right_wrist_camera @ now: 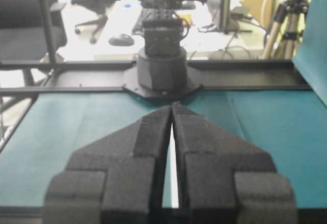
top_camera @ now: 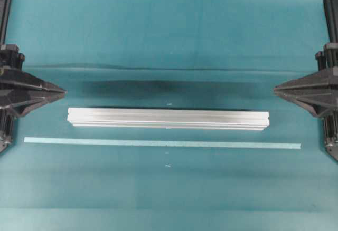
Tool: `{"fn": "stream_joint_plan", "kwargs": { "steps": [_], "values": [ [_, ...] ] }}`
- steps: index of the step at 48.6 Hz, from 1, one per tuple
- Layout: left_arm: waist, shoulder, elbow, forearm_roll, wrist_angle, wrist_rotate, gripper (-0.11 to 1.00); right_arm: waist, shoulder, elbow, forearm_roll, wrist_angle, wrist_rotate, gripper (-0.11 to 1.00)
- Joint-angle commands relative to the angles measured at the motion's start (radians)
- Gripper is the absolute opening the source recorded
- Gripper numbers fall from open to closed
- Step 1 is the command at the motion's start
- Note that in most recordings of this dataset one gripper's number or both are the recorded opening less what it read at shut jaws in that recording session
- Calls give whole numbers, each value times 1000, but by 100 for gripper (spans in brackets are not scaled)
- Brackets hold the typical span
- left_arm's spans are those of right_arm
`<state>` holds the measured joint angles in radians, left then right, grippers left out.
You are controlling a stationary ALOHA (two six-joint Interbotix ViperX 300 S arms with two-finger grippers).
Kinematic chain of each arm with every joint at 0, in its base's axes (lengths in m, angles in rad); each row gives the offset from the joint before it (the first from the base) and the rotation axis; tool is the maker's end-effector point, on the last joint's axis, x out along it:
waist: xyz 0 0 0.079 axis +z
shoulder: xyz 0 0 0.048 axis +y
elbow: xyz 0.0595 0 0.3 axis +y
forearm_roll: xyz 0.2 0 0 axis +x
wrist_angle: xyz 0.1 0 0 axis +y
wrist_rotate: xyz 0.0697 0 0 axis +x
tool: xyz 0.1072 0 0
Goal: Lift the metal rail with both hands and move it towards you.
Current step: 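Move both grippers inward toward the two ends of the silver rail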
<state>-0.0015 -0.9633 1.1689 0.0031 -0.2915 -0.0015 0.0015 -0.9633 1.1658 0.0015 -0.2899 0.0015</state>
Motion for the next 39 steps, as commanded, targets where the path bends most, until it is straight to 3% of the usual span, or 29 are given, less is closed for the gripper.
{"fn": "stream_joint_plan", "kwargs": {
  "steps": [1, 4, 6, 11, 24, 39],
  "values": [
    [9, 25, -49, 8, -11, -25, 14, 9, 2, -20, 17, 0, 20, 14],
    [12, 32, -64, 12, -6, -26, 14, 11, 2, -29, 52, 23, 31, 8],
    [12, 40, -74, 12, 2, -25, 7, 11, 3, -37, 66, 49, 41, 3],
    [14, 58, -92, 12, 64, -35, -3, 9, 5, -60, 69, 138, 66, -1],
    [44, 123, -252, 14, 430, -37, -5, -57, 29, -192, 67, 537, 141, -1],
    [78, 204, -380, 23, 775, -29, -5, -107, 126, -296, 61, 882, 135, -1]
  ]
}}
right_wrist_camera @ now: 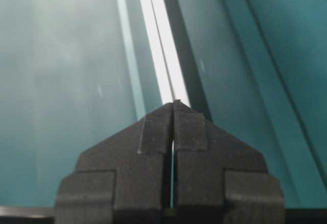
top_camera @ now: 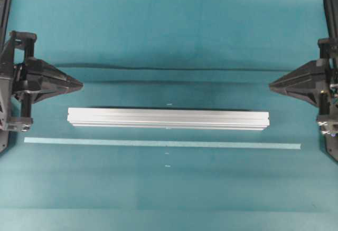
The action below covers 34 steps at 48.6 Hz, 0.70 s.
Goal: Lift the metal rail with both hands and move it towards you.
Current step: 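Move both grippers inward toward the two ends of the silver rail, then lower both open grippers down over the rail near each end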
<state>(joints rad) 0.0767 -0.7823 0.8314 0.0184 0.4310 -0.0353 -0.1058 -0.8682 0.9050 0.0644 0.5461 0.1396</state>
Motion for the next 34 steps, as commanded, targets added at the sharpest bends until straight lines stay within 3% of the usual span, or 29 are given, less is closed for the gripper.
{"fn": "stream_joint_plan", "kwargs": {
  "steps": [1, 19, 34],
  "values": [
    [0, 31, -48, 8, 64, 9, -5, 0, 40, -40, -2, 60, -5, -1],
    [25, 235, -153, 15, 327, 43, -5, 0, 281, -170, -74, 247, -14, -1],
    [52, 367, -249, 15, 419, 107, -5, 0, 495, -307, -80, 377, -178, -1]
  ]
}}
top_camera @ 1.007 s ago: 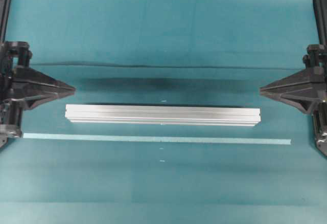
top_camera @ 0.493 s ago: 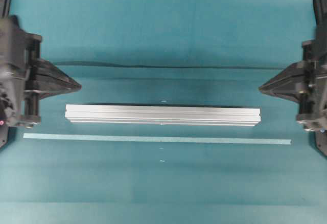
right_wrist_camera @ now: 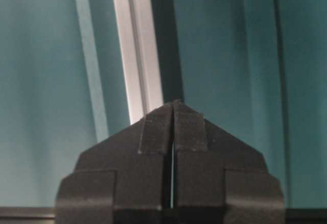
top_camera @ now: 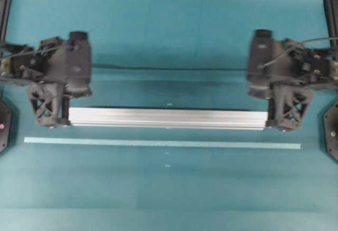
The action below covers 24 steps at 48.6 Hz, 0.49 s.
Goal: Lift the metal rail with both hands and move it towards you.
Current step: 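Lower both open grippers down over the rail near each end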
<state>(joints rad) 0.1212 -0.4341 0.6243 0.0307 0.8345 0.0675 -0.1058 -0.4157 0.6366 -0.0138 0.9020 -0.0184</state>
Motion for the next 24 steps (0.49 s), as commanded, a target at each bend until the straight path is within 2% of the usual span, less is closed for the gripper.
{"fn": "stream_joint_plan", "kwargs": {
  "steps": [1, 12, 24],
  "values": [
    [8, 28, -48, 3, 23, 5, -5, 0, 54, -43, -2, 28, -25, -1],
    [8, 109, -78, 3, 69, 9, -5, -2, 153, -86, -2, 84, -37, -1],
    [8, 120, -80, 3, 101, 9, -5, -3, 202, -115, 0, 140, -38, -1]
  ]
}}
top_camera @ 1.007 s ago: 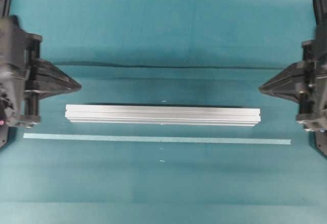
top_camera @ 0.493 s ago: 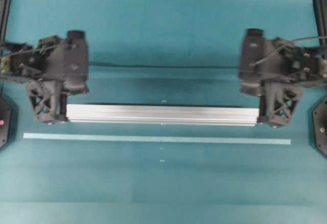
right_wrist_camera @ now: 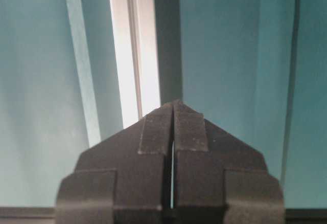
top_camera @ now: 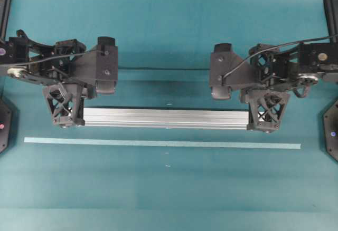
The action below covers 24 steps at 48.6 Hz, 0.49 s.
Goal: Lift the metal rail with both hands and move it towards you.
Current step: 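Lower both open grippers down over the rail near each end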
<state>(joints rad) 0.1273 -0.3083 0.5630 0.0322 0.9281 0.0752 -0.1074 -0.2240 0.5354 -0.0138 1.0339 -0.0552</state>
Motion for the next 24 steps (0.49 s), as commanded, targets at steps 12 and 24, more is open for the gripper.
{"fn": "stream_joint_plan", "kwargs": {
  "steps": [12, 24],
  "values": [
    [0, -11, -9, 2, -17, 3, -4, -3, 18, -14, 8, -15, -5, 2],
    [2, -14, 2, 2, -23, 2, 10, -3, 15, -6, 8, -14, -12, 30]
  ]
}}
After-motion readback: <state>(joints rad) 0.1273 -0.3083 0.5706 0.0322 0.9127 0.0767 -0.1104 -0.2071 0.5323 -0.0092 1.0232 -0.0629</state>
